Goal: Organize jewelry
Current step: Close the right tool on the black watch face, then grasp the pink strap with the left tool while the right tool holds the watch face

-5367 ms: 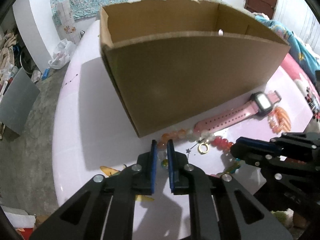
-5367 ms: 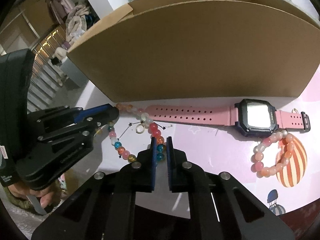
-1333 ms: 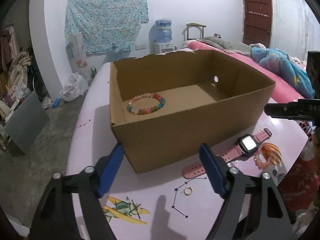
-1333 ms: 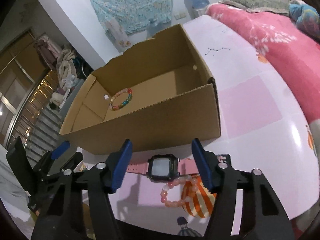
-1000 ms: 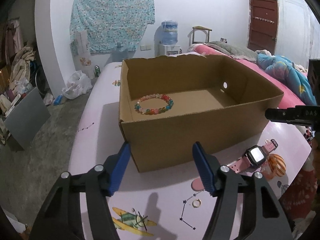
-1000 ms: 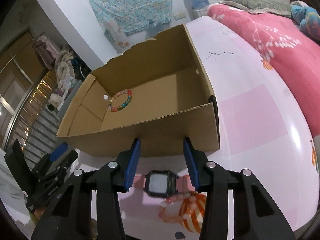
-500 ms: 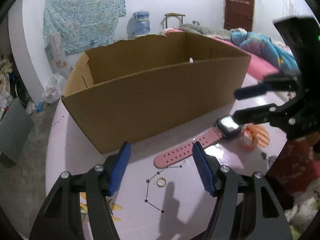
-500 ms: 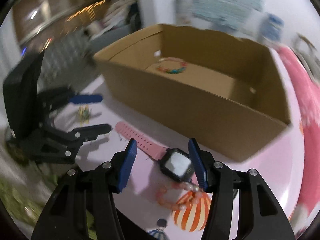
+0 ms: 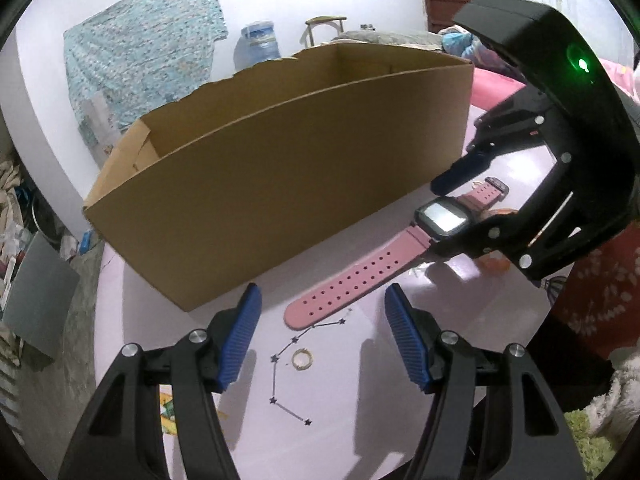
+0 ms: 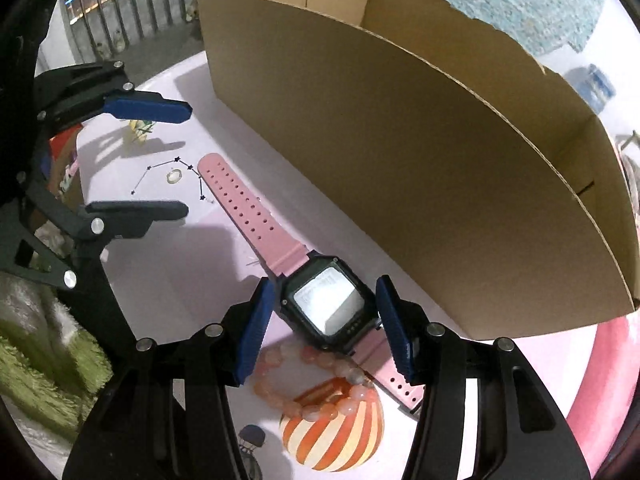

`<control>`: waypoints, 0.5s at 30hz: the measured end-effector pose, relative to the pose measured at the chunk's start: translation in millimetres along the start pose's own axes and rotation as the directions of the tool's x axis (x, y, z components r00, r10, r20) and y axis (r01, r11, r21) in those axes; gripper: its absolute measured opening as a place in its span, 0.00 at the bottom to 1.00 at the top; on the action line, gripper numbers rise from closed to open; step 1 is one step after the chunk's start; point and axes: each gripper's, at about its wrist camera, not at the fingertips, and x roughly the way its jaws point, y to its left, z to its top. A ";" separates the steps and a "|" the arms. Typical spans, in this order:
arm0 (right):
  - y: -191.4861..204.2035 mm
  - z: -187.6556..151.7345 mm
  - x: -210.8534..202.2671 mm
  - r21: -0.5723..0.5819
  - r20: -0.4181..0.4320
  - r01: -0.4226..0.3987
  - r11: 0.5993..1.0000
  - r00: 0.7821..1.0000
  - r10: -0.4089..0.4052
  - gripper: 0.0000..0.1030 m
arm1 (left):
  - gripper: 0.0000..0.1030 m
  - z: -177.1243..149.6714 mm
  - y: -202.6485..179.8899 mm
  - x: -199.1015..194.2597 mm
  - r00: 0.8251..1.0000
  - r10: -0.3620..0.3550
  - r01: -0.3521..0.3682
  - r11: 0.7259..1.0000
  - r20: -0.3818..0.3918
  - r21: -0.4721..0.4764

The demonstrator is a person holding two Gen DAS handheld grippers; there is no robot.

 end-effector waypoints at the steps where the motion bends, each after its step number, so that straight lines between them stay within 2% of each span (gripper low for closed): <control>1: -0.4 0.9 -0.2 -0.002 -0.001 0.002 1.000 1.000 -0.002 0.46 | 0.60 0.4 -2.6 1.1 1.000 0.000 0.000 1.000 0.003 0.014; 7: -13.3 5.6 -3.8 0.055 0.007 -0.090 0.994 0.996 0.090 0.45 | 0.60 5.0 -12.0 9.6 1.000 -0.002 0.002 0.997 0.000 0.079; 15: -35.7 8.6 -6.4 0.136 0.036 -0.220 0.966 0.975 0.217 0.45 | 0.57 12.0 -30.8 27.4 1.000 0.004 0.001 0.983 -0.025 0.184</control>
